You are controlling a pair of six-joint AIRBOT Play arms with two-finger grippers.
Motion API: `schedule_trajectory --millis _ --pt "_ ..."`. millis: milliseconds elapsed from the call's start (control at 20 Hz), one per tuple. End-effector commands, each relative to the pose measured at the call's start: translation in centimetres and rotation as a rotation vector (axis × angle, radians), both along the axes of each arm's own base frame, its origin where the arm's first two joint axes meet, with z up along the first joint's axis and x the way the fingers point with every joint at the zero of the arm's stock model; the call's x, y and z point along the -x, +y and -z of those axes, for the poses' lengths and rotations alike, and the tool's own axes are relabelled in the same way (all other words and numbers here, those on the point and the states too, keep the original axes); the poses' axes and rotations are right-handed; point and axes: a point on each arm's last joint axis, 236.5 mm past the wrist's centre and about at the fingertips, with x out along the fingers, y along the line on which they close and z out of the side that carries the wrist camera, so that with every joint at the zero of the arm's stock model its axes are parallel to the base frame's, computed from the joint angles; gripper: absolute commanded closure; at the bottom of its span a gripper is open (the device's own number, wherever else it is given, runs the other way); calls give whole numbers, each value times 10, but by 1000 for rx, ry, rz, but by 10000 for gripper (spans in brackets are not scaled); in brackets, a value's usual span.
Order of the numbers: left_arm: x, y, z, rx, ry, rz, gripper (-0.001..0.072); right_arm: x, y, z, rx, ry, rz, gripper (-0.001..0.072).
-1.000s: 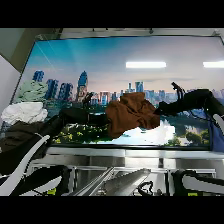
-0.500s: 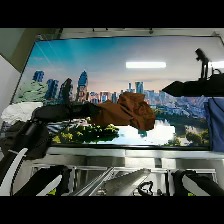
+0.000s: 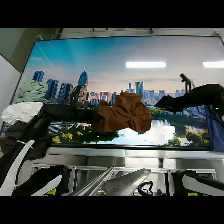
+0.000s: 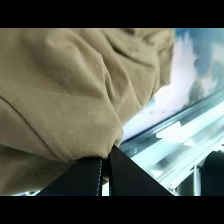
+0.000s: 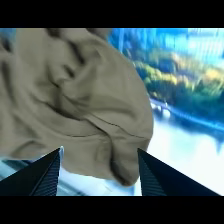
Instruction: Fold the shirts.
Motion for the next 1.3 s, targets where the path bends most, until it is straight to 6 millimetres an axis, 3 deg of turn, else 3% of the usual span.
schedule_trajectory --millis 0,150,350,400,500,600,650,750,850,900,1000,1100,1200,1250 --pt "5 -2 15 -18 49 21 692 16 14 60 -35 167 -23 188" --pt "1 4 14 -9 56 -3 692 28 28 82 -37 224 -68 189" --pt "-1 8 14 -9 59 -13 692 32 45 81 -50 210 -119 269" --pt "-2 8 14 -9 57 -15 692 29 47 80 -58 188 -122 432" --pt "-2 8 14 -8 56 -17 692 22 49 77 -69 162 -112 690" --pt "-2 8 8 -3 39 -16 692 14 55 53 -103 110 -150 692" --pt "-7 9 -5 2 -10 -24 692 6 59 26 -125 55 -173 692" --pt "-24 8 -69 44 -191 -38 692 -20 58 -61 -136 -165 -189 692" --pt "-27 13 -167 101 -425 -39 692 -35 49 -192 -106 -511 -161 692" --pt "-22 19 -224 130 -568 -52 692 -27 43 -269 -73 -722 -148 692" --pt "8 39 -336 180 -858 -102 693 18 28 -410 16 -1136 -77 693" --pt "61 60 -427 213 -1120 -150 692 92 13 -517 154 -1508 -4 692" --pt "108 77 -480 206 -1298 -198 692 164 0 -578 261 -1748 84 692" --pt "122 84 -491 174 -1351 -226 692 188 -7 -593 306 -1819 126 692"
